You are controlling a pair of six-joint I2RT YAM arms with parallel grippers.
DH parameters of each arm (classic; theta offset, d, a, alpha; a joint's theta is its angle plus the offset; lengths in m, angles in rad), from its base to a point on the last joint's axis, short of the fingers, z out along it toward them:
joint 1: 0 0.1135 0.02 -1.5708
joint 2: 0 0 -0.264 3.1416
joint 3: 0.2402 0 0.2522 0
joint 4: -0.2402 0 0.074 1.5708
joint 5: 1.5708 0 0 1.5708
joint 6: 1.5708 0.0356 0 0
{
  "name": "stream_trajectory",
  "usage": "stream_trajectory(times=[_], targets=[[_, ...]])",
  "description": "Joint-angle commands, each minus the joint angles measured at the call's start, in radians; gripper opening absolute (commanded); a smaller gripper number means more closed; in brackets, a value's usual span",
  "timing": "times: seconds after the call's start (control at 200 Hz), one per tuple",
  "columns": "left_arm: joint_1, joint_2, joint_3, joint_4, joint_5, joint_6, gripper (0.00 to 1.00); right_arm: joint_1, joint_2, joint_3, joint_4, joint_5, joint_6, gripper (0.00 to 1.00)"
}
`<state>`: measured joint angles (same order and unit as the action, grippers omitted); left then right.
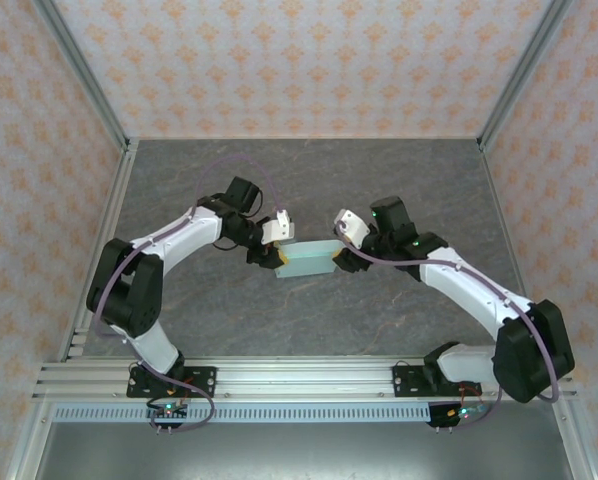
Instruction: Fold the paper box
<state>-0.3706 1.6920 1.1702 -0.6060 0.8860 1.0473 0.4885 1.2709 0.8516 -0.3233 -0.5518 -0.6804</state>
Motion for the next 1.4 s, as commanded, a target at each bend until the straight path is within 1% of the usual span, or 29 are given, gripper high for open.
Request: stream_trajectory(times=[0.0,0.095,0.3,0.681,0.941,1.066,1.236,1.301,1.396], targets=[[0.010,0.023,0.052,-0.063,0.055,0.068,0.35,0.004,0.011,0.030,-0.044,-0.045,-0.059,0.56],[0.011,0.044,0.071,-0.077,0.065,0.080,0.36,0.006,0.017,0.026,-0.048,-0.072,-0.076,0.58],[0.010,0.058,0.072,-0.072,0.074,0.101,0.36,0.008,0.047,0.036,-0.024,-0.048,-0.093,0.58],[0.009,0.063,0.077,-0.087,0.076,0.131,0.36,0.005,0.078,0.076,-0.052,-0.054,-0.102,0.49],[0.009,0.068,0.084,-0.095,0.080,0.134,0.36,0.007,0.087,0.092,-0.060,-0.030,-0.099,0.44],[0.009,0.072,0.091,-0.100,0.066,0.132,0.36,0.007,0.068,0.083,-0.077,-0.035,-0.100,0.45],[0.009,0.078,0.098,-0.105,0.062,0.134,0.36,0.015,0.055,0.062,-0.094,0.002,-0.108,0.50],[0.009,0.081,0.102,-0.109,0.061,0.136,0.36,0.015,0.061,0.060,-0.084,0.023,-0.112,0.50],[0.009,0.080,0.101,-0.109,0.062,0.138,0.36,0.015,0.083,0.078,-0.084,0.019,-0.111,0.50]])
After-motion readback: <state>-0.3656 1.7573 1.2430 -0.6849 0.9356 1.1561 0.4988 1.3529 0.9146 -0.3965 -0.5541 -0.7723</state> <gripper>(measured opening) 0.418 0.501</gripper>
